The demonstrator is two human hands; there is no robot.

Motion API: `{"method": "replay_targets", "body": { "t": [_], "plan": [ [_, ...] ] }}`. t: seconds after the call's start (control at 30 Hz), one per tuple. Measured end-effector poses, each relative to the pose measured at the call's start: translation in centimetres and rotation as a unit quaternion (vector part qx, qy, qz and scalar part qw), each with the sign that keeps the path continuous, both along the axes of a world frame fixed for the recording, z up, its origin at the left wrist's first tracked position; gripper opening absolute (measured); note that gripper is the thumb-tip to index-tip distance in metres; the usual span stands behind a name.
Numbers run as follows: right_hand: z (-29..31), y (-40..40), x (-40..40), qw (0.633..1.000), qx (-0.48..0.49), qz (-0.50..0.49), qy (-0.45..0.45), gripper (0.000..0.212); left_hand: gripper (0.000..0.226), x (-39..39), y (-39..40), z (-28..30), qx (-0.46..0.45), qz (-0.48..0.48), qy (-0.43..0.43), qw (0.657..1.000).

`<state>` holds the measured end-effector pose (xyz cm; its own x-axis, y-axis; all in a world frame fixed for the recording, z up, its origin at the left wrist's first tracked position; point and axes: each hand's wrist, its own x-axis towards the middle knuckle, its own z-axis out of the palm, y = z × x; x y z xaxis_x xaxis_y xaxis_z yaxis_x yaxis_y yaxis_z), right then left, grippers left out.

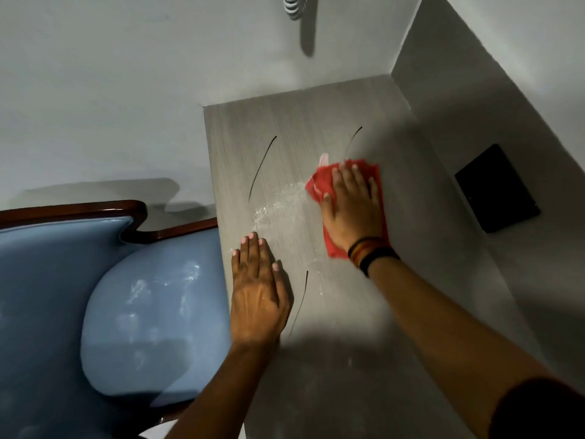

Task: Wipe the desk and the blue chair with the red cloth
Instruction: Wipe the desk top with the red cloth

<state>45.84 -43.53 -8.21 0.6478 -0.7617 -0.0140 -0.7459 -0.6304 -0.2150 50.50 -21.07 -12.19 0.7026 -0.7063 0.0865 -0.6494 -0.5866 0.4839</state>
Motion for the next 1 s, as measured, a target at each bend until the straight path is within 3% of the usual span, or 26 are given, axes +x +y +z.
{"method": "replay_targets", "body": {
  "t": [0.1, 0.3, 0.5, 0.67, 0.77, 0.9, 1.0],
  "plan": [
    [0.4, -2.9, 2.9, 0.998, 0.012, -0.055, -0.005, 0.070, 0.060, 0.2, 0.0, 0.0, -0.004, -0.001, -0.002, 1.000],
    [0.0, 5.6, -2.8, 0.999, -0.023, -0.048, -0.001, 0.069, 0.059, 0.2, -0.1, 0.1, -0.006, -0.003, -0.003, 1.000],
    [0.1, -2.5, 3.6, 0.996, 0.008, -0.091, 0.023, 0.074, 0.059, 0.1, -0.1, 0.1, -0.012, -0.005, 0.003, 1.000],
    [-0.3, 4.1, -3.5, 0.999, -0.008, -0.039, 0.003, 0.069, 0.058, 0.4, 0.3, 0.0, -0.020, -0.018, 0.001, 1.000],
    [-0.4, -1.6, -2.8, 0.998, -0.013, -0.065, 0.015, 0.072, 0.058, 0.3, 0.3, -0.1, -0.025, -0.016, 0.001, 1.000],
    [0.5, -12.4, 4.2, 0.990, 0.021, -0.140, 0.016, 0.071, 0.059, 0.1, -0.1, -0.1, -0.027, -0.008, 0.002, 1.000],
    [0.4, -10.4, 6.0, 0.996, 0.010, -0.090, 0.013, 0.067, 0.058, 0.2, -0.1, -0.1, -0.025, -0.009, -0.007, 1.000]
  ]
}}
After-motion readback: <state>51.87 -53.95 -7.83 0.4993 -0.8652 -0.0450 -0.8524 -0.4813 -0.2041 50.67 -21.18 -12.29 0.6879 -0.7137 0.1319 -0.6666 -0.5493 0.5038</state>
